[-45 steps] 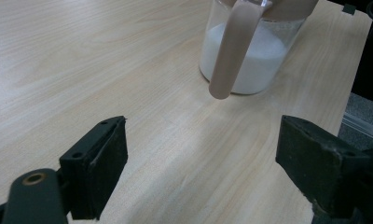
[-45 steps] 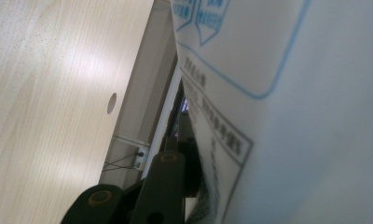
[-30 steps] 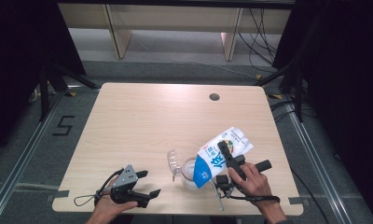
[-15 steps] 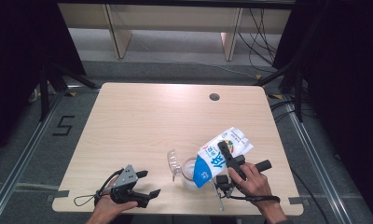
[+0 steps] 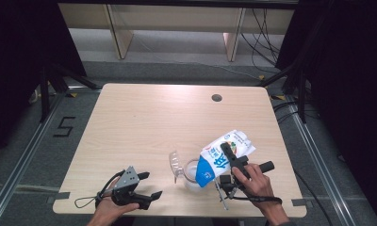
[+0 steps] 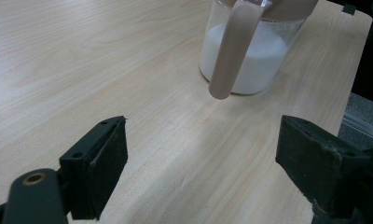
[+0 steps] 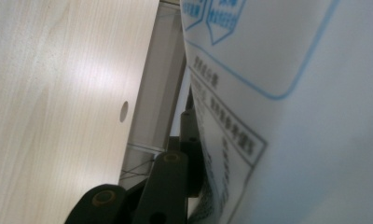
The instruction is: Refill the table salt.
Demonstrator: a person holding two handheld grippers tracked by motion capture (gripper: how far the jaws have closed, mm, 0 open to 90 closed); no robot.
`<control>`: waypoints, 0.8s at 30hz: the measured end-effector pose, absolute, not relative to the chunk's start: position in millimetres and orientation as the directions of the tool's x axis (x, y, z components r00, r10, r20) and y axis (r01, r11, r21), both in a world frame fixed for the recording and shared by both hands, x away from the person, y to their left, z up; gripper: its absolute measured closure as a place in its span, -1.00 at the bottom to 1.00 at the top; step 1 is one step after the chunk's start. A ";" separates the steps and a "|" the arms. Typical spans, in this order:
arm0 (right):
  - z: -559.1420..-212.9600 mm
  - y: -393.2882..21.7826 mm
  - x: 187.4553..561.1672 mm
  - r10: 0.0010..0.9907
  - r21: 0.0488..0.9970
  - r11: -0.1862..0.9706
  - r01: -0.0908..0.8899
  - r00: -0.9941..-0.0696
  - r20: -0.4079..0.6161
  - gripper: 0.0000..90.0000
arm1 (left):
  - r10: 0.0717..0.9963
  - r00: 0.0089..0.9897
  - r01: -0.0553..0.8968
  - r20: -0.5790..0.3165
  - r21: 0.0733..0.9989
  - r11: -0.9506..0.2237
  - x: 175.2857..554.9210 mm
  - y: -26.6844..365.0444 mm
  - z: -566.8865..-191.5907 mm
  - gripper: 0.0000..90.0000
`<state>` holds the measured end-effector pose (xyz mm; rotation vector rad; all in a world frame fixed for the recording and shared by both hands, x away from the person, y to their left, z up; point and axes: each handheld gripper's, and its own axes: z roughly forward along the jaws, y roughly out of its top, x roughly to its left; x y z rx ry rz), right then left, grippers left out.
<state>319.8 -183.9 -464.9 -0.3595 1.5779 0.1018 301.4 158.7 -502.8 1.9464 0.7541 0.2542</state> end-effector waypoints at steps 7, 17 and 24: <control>-462.2 -186.7 323.5 -0.097 -0.075 0.951 -0.301 -0.058 -0.994 0.86 | 0.601 0.787 0.395 -0.142 0.864 -0.313 301.6 158.8 -502.9 -0.64; -458.5 -193.1 328.6 0.029 0.077 0.953 -0.294 -0.163 -0.986 0.86 | 0.602 0.786 0.397 -0.141 0.861 -0.318 301.4 159.0 -502.5 -0.64; -456.1 -203.8 333.7 0.206 0.274 0.931 -0.243 -0.270 -0.940 0.87 | 0.605 0.784 0.396 -0.140 0.863 -0.313 301.2 158.5 -502.8 -0.64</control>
